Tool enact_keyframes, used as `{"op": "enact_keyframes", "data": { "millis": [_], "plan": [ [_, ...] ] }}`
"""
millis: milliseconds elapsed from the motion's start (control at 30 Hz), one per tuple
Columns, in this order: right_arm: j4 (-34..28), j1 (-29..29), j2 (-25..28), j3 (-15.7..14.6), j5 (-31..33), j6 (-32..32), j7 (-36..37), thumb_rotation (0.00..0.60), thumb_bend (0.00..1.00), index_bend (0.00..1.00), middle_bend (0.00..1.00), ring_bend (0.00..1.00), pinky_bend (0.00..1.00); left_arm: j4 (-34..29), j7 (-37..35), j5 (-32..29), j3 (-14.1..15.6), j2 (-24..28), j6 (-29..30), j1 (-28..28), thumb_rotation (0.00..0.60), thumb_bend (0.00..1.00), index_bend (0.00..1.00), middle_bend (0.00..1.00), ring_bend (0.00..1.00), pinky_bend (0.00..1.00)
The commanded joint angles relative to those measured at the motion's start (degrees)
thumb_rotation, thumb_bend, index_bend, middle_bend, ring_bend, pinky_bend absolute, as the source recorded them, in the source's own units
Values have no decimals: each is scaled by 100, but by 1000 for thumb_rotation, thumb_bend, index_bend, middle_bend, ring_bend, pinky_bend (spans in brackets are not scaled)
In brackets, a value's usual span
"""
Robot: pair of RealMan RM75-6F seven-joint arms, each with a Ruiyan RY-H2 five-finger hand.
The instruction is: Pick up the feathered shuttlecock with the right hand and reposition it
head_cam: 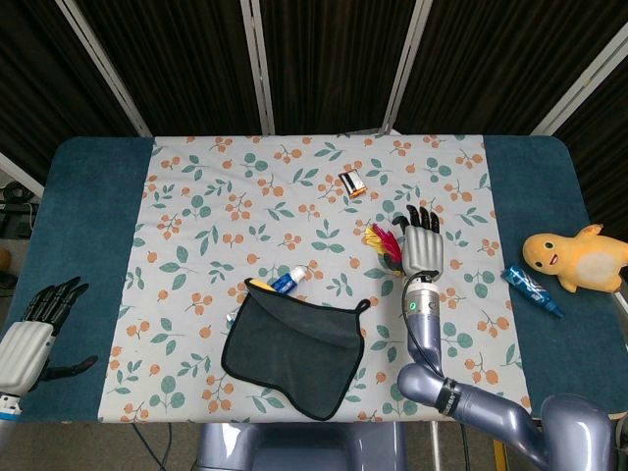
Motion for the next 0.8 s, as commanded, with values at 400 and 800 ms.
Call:
{"op": "enact_keyframes", "data": {
  "millis": [400, 800],
  "plan": [
    [1472, 470, -839, 425, 481, -341, 622, 600, 167, 365, 129, 0, 0, -14, 17, -29, -8, -12, -22, -16, 598, 182, 0, 0, 0, 0],
    [2379, 826, -1221, 564, 430, -700, 972, 600, 169, 418, 174, 0, 0, -7, -1, -135, -28, 2, -83, -27, 599, 179, 0, 0, 0, 0]
  ]
}}
